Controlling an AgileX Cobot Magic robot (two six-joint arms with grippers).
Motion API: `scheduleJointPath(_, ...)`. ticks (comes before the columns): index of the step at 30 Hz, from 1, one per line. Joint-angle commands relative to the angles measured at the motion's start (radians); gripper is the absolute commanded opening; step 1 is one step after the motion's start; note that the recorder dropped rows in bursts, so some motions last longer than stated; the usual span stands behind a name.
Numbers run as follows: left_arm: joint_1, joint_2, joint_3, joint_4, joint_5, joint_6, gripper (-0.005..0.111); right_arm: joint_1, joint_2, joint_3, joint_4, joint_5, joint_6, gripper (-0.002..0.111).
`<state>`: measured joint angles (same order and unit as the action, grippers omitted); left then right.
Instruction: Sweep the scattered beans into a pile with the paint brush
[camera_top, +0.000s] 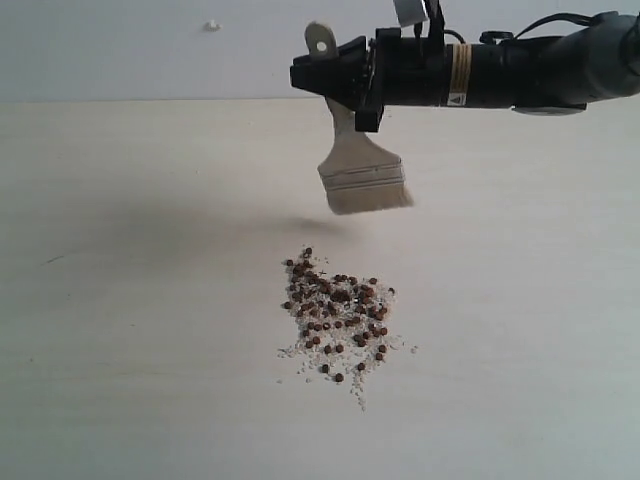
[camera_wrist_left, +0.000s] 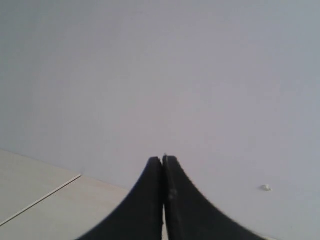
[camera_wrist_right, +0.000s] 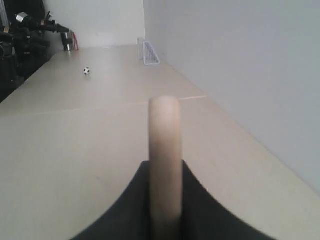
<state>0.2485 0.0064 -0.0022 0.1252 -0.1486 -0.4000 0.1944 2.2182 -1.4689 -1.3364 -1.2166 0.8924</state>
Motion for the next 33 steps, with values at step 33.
scheduleJointPath(33, 0.002, -0.006, 0.002, -0.006, 0.001, 0.004, 0.000, 0.097, 0.161, -0.214, -0.163, -0.004, 0.451, 0.000)
